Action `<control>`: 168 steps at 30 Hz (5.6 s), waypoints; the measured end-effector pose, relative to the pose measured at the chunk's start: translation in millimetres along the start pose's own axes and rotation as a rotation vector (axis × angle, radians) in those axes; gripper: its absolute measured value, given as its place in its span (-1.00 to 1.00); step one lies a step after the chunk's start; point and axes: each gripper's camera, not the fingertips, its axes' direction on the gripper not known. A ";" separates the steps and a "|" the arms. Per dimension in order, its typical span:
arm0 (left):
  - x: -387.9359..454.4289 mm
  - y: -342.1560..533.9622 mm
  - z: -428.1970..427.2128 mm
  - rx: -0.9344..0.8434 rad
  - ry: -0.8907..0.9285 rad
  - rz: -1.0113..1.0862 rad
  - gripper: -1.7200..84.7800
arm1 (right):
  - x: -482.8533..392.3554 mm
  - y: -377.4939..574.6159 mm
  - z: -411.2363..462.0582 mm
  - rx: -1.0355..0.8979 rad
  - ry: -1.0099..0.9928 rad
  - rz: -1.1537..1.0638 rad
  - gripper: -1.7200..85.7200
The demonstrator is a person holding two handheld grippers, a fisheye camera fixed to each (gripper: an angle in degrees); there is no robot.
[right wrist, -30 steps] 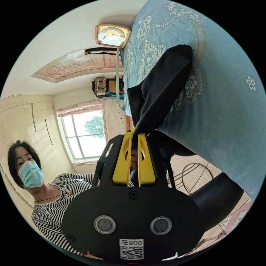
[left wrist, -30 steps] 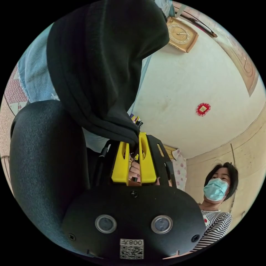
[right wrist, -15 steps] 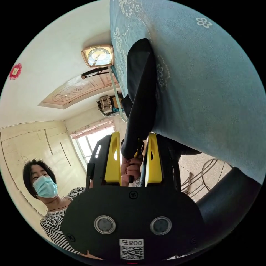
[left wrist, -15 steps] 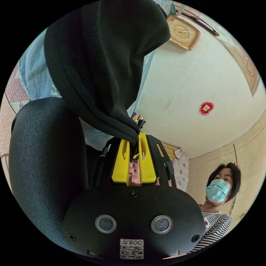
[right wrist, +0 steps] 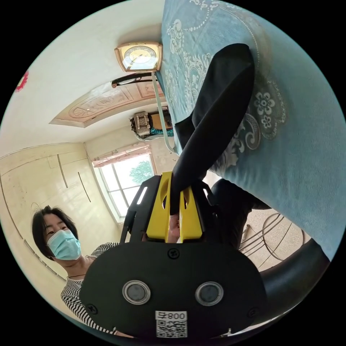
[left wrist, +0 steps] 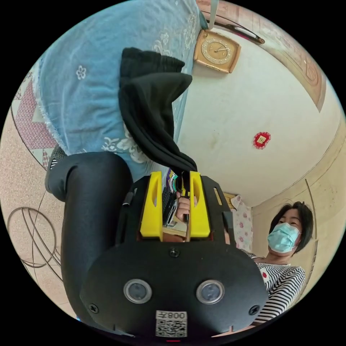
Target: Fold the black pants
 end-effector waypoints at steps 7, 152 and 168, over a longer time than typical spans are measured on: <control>-24.5 -2.1 -28.9 0.176 0.095 -0.061 -0.59 | -18.0 -0.7 1.8 -0.003 0.000 -0.034 -0.97; -39.9 436.4 1215.4 -1.323 -0.527 1.014 -0.90 | 37.0 730.3 -801.8 1.483 1.083 -0.027 -0.80; -71.9 431.1 1181.3 -1.383 -0.424 0.789 -0.90 | -55.2 638.4 -918.3 1.318 1.615 0.236 -0.76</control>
